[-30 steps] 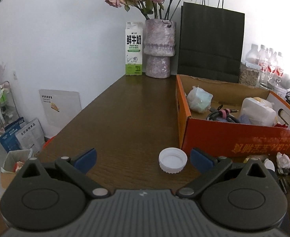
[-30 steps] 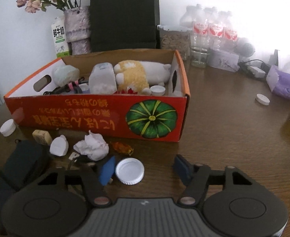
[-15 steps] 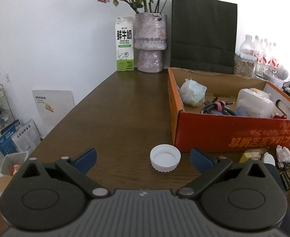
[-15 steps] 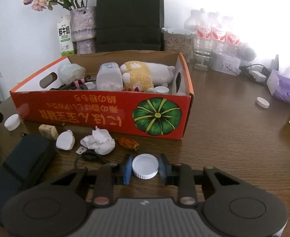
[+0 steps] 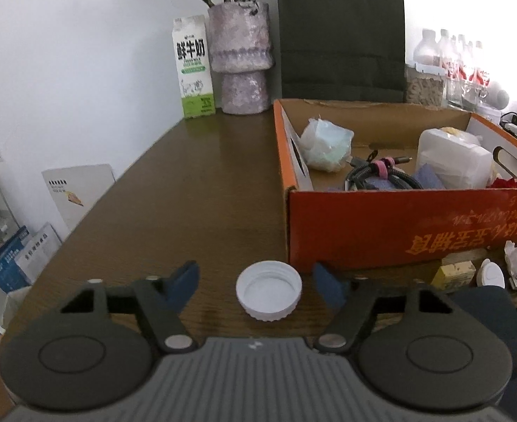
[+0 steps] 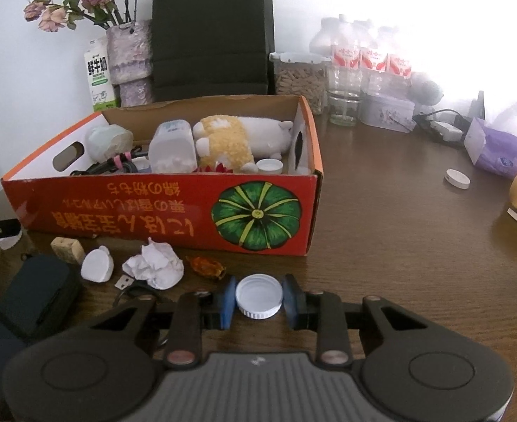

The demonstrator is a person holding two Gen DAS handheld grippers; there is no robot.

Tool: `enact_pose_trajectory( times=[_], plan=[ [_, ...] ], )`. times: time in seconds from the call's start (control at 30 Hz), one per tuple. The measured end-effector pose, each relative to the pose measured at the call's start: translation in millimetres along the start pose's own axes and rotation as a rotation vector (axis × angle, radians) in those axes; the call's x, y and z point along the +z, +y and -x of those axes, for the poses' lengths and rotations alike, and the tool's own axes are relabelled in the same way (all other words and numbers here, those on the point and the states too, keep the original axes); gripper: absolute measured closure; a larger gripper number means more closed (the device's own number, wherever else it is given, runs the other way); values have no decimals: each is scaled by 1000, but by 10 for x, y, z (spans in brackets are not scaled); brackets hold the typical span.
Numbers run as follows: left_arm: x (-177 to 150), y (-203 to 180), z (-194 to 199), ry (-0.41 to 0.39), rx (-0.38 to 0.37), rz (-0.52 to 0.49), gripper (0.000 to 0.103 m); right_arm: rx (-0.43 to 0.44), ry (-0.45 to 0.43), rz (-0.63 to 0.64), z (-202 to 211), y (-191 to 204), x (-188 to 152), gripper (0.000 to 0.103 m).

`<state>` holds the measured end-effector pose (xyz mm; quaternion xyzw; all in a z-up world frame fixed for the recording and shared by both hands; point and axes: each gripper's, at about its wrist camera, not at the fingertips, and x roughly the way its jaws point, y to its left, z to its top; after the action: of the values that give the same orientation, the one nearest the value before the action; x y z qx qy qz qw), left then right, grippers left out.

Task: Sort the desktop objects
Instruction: 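Grasp a white bottle cap with the right gripper while the left grasps another cap, then carry both white caps over the box with both grippers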

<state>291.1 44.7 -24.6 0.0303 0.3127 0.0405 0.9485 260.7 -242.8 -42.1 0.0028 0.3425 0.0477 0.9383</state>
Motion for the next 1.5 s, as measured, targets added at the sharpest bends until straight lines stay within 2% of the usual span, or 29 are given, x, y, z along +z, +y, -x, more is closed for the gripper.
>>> enact_pose_trajectory(
  times=[0.03,0.27,0.63,0.93,1.1,1.3,1.5],
  plan=[
    [-6,-1,-4,2,-5,1,41,-1,-3,3,-3,1,-2,75],
    [-25,8,-75,36,-43,23,62,-1,-22,10,-13,9,-22,75],
    [-58,-26,-36,14,-38,36,62,-10,-51,22,-18,38,-56,75],
    [-60,25,281,-51,-58,72,62,8,-67,-3,109,3,-24,75],
    [27,86,586,-124,-82,89,62,10,-124,-9,372,-26,62,75],
    [297,38,918,-243,-114,71,62,17,-204,-9,623,-43,283,75],
    [593,-170,1002,-311,-158,49,62,42,-269,-3,679,18,607,75]
  ],
)
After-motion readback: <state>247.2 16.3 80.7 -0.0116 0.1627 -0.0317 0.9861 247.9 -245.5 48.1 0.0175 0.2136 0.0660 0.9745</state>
